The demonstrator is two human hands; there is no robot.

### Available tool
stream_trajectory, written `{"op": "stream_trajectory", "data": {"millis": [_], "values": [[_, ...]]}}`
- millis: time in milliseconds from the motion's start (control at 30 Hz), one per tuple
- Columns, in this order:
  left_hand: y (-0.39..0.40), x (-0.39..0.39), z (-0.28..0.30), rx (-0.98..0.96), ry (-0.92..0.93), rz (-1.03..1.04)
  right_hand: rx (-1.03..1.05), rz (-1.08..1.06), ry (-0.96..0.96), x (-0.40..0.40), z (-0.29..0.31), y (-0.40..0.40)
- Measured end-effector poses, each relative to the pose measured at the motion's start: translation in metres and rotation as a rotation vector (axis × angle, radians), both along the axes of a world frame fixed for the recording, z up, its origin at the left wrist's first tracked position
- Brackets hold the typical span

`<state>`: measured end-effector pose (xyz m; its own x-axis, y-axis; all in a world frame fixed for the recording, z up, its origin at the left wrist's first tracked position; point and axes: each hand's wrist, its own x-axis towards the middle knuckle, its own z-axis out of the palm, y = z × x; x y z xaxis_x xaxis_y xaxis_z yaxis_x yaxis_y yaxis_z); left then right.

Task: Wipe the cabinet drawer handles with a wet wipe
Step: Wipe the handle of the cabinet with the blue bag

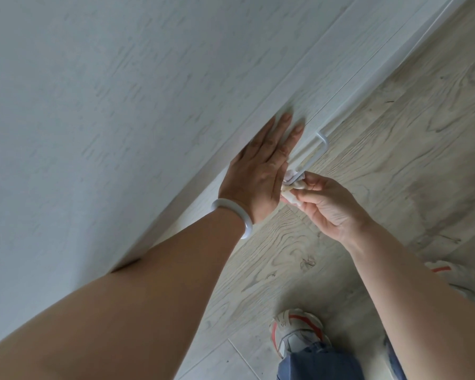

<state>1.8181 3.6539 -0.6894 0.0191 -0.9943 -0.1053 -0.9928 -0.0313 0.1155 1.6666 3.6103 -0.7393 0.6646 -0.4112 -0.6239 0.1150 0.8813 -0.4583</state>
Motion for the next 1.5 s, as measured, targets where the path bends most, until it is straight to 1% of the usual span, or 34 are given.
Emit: {"op": "stream_trajectory", "data": {"millis": [100, 167, 233, 367, 500, 567, 633, 667, 700, 733, 767, 800, 833, 867, 900, 933, 1000, 1067, 1100, 1200, 1267, 1367, 1500], "values": [[-0.001, 0.0, 0.003, -0.042, -0.01, -0.013, 0.058, -0.032, -0.09, 0.003, -0.002, 0.007], [-0.001, 0.0, 0.003, -0.029, -0.013, -0.007, 0.128, -0.08, -0.156, 0.01, -0.003, 0.014], [0.0, -0.001, 0.003, -0.019, -0.012, -0.001, 0.143, -0.1, -0.184, 0.018, -0.005, 0.017], [0.0, 0.0, 0.003, -0.028, -0.016, -0.006, 0.057, -0.137, -0.077, 0.024, -0.006, 0.017], [0.001, 0.0, 0.003, -0.046, -0.013, -0.002, 0.127, -0.194, -0.066, 0.013, 0.0, 0.017], [0.0, -0.001, 0.003, -0.068, 0.0, -0.009, 0.202, -0.288, -0.054, 0.008, 0.006, 0.014], [-0.001, 0.0, 0.003, -0.087, 0.021, -0.013, 0.266, -0.471, -0.011, 0.001, 0.01, 0.006], [0.0, 0.0, 0.003, -0.091, 0.029, -0.011, 0.215, -0.515, 0.053, -0.002, 0.011, 0.002], [0.0, 0.001, 0.003, -0.093, 0.034, -0.01, 0.071, -0.485, 0.169, -0.004, 0.014, 0.0], [-0.001, 0.0, 0.003, -0.093, 0.038, -0.01, -0.166, -0.383, 0.339, -0.005, 0.017, 0.001], [-0.001, 0.0, 0.003, -0.088, 0.039, -0.009, -0.457, -0.251, 0.523, -0.005, 0.019, 0.004], [0.0, 0.0, 0.003, -0.079, 0.036, -0.006, -0.75, -0.131, 0.658, -0.005, 0.02, 0.011], [0.0, 0.0, 0.003, -0.066, 0.032, 0.001, -0.996, -0.045, 0.733, -0.005, 0.02, 0.018], [0.0, 0.001, 0.003, -0.05, 0.036, 0.008, -1.175, 0.003, 0.765, -0.006, 0.02, 0.024], [0.001, 0.001, 0.003, -0.037, 0.045, 0.015, -1.289, 0.025, 0.779, -0.008, 0.018, 0.029], [0.001, 0.001, 0.004, -0.033, 0.052, 0.019, -1.358, 0.025, 0.784, -0.011, 0.017, 0.03], [0.0, 0.0, 0.005, -0.046, 0.038, 0.011, -1.445, 0.003, 0.766, -0.012, 0.015, 0.029], [0.0, 0.0, 0.006, -0.052, 0.009, 0.0, -1.516, 0.052, 0.745, -0.005, 0.014, 0.032], [0.001, 0.0, 0.006, -0.041, -0.005, -0.002, -1.52, 0.091, 0.738, 0.0, 0.012, 0.035], [0.002, 0.001, 0.003, 0.01, 0.0, 0.008, -1.422, 0.116, 0.716, 0.011, 0.009, 0.037], [0.003, 0.002, 0.0, 0.025, 0.029, 0.012, -1.386, 0.105, 0.698, 0.014, 0.009, 0.029], [0.003, 0.003, -0.004, 0.047, 0.049, 0.019, -1.297, 0.144, 0.657, 0.013, 0.009, 0.013], [0.003, 0.003, -0.006, 0.057, 0.054, 0.03, -1.262, 0.11, 0.643, 0.005, 0.012, 0.011]]}}
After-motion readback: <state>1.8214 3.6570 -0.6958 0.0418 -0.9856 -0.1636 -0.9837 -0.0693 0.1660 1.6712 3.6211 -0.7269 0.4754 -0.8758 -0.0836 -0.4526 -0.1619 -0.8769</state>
